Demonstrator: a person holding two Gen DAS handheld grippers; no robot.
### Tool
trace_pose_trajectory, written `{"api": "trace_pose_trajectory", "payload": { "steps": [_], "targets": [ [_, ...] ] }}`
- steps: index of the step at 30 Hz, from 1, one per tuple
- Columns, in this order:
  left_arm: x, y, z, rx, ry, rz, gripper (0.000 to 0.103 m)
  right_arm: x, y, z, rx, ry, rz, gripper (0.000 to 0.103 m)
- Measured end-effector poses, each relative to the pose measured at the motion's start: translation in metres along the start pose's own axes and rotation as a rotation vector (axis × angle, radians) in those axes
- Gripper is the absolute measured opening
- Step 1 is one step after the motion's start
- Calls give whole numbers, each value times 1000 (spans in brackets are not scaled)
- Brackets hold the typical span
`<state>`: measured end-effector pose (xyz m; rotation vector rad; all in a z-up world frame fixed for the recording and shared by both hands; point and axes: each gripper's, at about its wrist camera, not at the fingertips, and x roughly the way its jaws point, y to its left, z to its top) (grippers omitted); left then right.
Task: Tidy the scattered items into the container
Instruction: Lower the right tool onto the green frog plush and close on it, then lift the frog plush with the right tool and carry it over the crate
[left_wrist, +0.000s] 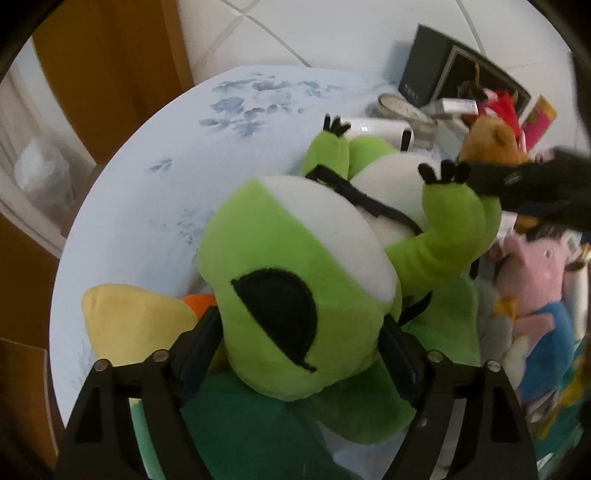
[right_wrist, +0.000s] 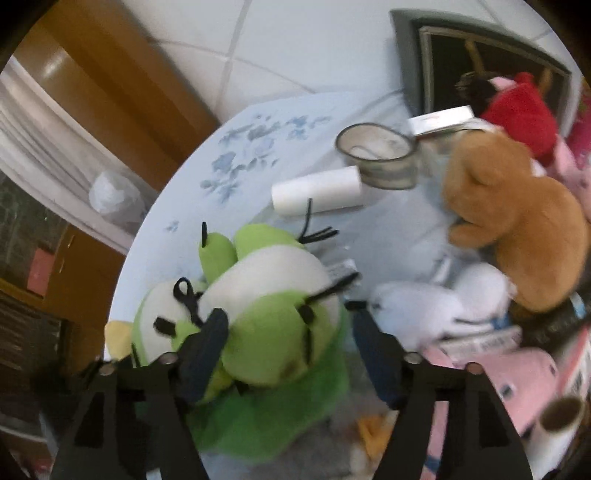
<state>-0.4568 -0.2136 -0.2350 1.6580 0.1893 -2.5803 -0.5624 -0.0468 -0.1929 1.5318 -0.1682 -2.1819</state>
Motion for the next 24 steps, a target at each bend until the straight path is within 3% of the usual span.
{"api": "trace_pose_trajectory", "payload": {
  "steps": [3,5,9,10,12,15,24],
  "targets": [
    [3,5,9,-41,-14,8,92,29,2,1,-9,72,-11,84],
    [16,2,9,-31,14,1,93,43,-2,-6,-1,114,31,84],
    [29,-7,3,-18,16,5,89,54,-14,-17,19,136,74,82],
    [29,-9,2,-16,9,10,86,56,-15,-18,27,131,85,81],
    [22,-9,4,-19,-5,1,77,51,-14,-20,27,99,104,68],
    [9,-9,6,-16,-32,-11,70,37,-5,-23,0,53,93,61],
    [-50,-40,12,61,-153,-33,69,-38,-9,-29,0,-94,85,60]
  ]
}}
